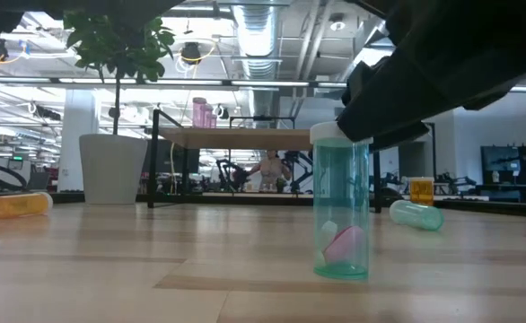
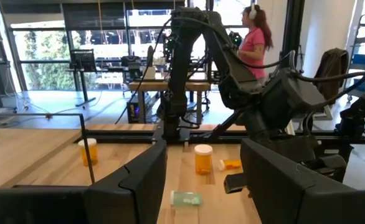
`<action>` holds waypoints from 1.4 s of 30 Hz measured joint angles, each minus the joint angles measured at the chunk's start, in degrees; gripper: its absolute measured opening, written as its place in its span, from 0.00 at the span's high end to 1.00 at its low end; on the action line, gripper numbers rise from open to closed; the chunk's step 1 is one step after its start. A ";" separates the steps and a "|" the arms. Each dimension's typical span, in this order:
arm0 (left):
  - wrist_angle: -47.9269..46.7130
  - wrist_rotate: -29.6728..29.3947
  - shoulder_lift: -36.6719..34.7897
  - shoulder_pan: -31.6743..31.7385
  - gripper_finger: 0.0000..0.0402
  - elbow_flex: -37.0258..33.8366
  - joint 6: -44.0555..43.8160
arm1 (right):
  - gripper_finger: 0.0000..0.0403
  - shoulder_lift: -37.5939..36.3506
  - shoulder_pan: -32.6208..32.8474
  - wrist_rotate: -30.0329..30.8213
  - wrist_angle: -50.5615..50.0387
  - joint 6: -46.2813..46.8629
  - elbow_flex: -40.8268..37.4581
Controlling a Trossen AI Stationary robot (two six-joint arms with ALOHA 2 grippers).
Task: Pick and place medicine bottles onto shelf by color
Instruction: Put the left blue pill bottle on the shelf
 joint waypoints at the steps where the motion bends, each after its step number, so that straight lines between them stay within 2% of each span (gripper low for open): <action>1: 0.02 0.00 0.00 0.00 0.52 0.00 0.00 | 0.44 0.00 0.00 0.00 -0.01 -0.04 0.00; 14: -0.24 -0.13 0.00 0.00 0.52 0.00 0.00 | 0.68 -0.12 -0.68 -0.12 -0.93 -0.50 -0.02; 20: -0.26 -0.15 0.00 0.00 0.52 0.00 0.00 | 0.68 -3.06 -1.63 -0.15 -1.32 -2.92 -0.09; 24: -1.23 -0.17 -0.18 0.00 0.52 0.00 -0.03 | 0.66 -9.34 -4.02 -0.15 -4.41 -7.53 -0.09; 29: -4.45 -1.95 -2.92 0.00 0.52 0.02 -0.58 | 0.66 -19.95 -10.70 -0.12 -8.36 -16.66 -0.09; 35: -11.74 -2.78 -7.77 0.00 0.52 0.04 -3.84 | 0.66 -28.21 -23.38 -0.81 -9.46 -25.77 -0.07; 42: -22.05 -3.23 -12.15 1.78 0.52 0.04 -6.34 | 0.65 -27.45 -40.14 -14.40 -8.80 -29.51 1.15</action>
